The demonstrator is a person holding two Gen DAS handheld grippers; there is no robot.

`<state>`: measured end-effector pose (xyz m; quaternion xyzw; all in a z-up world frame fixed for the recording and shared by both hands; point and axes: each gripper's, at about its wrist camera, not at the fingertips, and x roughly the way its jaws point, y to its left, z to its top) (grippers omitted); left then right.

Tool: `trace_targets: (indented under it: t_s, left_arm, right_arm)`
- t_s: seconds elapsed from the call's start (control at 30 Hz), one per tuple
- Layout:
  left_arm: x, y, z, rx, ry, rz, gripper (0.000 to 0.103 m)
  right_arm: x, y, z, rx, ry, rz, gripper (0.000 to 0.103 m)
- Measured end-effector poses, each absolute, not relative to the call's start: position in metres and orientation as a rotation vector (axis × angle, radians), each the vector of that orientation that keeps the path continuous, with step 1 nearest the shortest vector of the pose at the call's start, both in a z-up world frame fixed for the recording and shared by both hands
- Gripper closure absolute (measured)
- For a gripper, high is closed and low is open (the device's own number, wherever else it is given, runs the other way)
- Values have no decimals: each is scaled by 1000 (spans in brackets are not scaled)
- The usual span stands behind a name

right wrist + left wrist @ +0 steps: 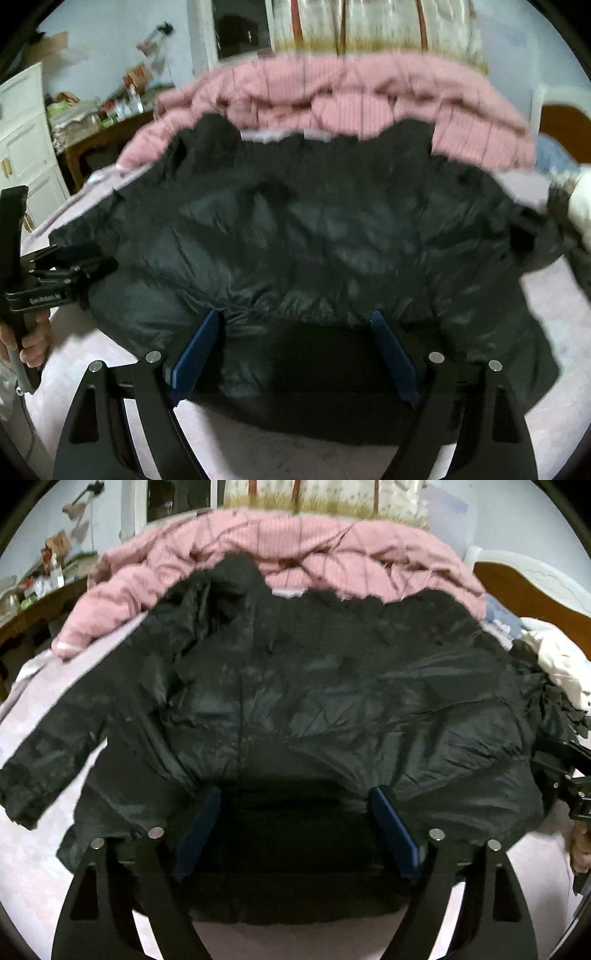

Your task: Fold large clothes

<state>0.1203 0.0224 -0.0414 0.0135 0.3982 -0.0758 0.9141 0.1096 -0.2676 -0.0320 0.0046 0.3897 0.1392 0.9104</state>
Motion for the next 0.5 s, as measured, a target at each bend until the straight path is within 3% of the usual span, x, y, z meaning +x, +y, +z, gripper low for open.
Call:
trace_targets:
  t_s: [0.5]
  left_arm:
    - [115, 20, -46, 85, 794, -95, 15]
  right_arm:
    - [121, -285, -37, -83, 839, 110, 9]
